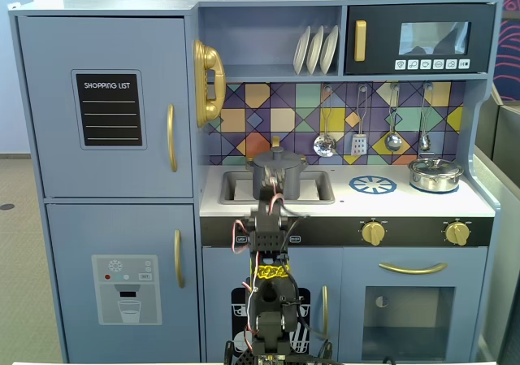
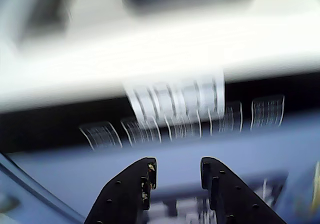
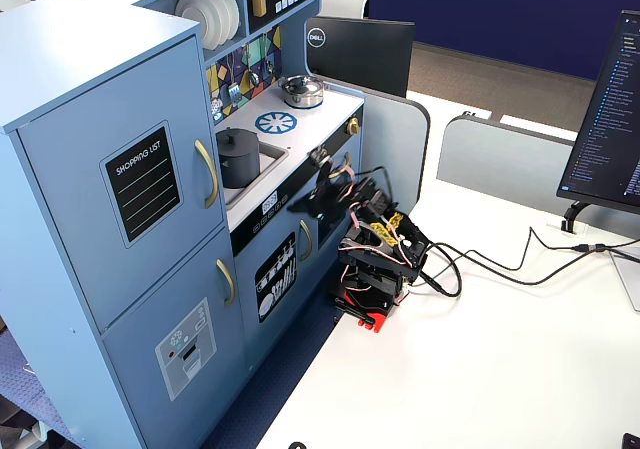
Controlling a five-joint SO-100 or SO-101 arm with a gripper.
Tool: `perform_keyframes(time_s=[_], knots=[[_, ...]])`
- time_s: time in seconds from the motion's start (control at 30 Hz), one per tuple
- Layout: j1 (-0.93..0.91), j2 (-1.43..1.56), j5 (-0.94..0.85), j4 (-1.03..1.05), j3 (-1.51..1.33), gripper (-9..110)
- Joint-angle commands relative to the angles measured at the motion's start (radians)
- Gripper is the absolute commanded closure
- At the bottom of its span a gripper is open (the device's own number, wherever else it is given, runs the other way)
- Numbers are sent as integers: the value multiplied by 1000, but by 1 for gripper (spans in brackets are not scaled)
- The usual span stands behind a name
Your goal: Pick up the lid from the counter and put it on the gray recipient
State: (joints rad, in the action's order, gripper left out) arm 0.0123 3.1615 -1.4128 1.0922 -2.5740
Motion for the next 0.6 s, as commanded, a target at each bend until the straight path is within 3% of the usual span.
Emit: perform_keyframes(time_s=[0.0, 0.23, 0.57], knots=[[9, 9, 75, -144, -170, 102], [31, 15, 46, -184, -425, 102], [55, 15, -144, 304, -426, 99]])
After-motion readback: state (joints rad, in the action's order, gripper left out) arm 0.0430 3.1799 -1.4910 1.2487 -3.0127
